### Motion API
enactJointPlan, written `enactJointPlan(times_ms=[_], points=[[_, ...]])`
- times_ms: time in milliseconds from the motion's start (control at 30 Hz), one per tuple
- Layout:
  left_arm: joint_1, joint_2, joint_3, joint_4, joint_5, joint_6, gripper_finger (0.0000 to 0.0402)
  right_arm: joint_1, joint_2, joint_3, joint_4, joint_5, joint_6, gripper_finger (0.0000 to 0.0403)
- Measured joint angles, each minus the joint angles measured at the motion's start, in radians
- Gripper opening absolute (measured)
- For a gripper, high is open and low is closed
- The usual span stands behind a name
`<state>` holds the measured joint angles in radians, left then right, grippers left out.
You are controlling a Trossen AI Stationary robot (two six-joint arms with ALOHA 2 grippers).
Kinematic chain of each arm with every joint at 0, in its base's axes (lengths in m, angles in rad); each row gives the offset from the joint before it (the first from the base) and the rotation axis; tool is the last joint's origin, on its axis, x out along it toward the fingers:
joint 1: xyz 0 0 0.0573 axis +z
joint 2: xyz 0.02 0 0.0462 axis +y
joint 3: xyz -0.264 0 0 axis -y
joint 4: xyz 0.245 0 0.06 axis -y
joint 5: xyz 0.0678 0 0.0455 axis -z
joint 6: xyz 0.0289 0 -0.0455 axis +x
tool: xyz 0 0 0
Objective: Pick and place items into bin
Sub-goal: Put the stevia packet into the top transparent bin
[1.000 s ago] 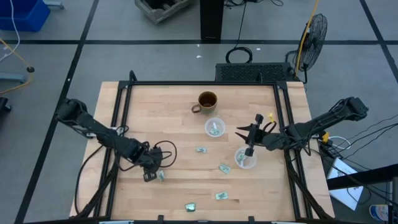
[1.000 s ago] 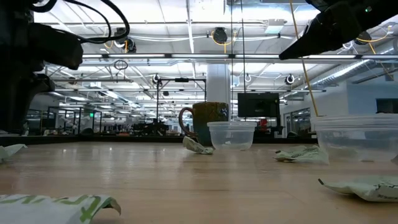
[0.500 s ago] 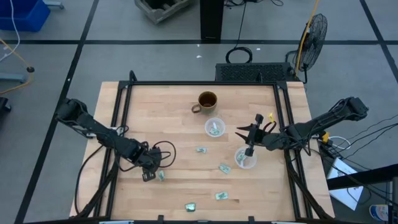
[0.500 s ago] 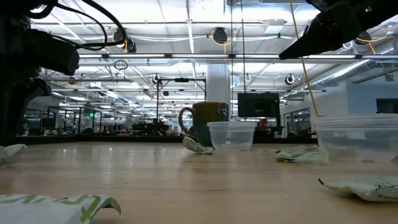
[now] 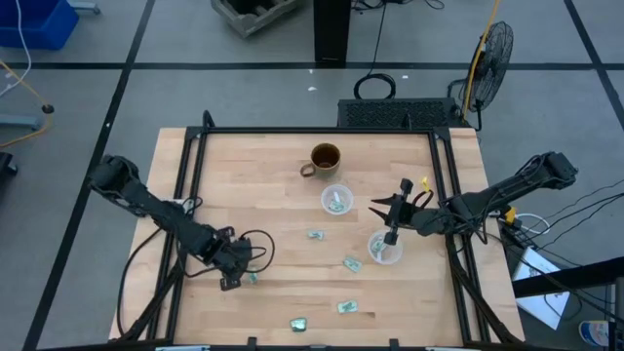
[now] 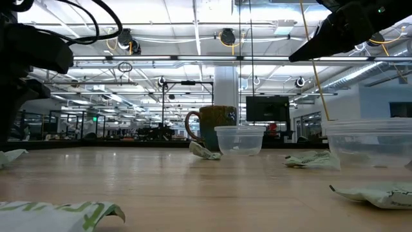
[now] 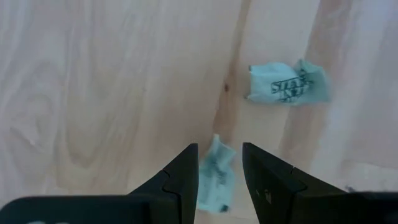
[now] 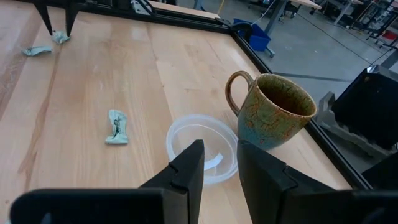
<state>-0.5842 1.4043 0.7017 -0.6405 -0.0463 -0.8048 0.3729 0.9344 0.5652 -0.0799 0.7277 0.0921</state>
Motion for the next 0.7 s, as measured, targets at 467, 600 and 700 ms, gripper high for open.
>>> enactJointPlan(times_ms=[467,600,700], points=[[0.001,0.051,-0.001,-0.015,-0.025,0.064,0.0123,0.0,0.0,0.0,0.0,0.0,-0.002,0.0089],[0.001,0.051,-0.001,-0.015,-0.025,0.067,0.0084,0.0,0.0,0.0,0.0,0.0,-0.003,0.0089],[0.001,0.051,-0.001,-0.015,-0.012,0.068,0.0044,0.0,0.0,0.0,0.0,0.0,-0.003,0.0089]])
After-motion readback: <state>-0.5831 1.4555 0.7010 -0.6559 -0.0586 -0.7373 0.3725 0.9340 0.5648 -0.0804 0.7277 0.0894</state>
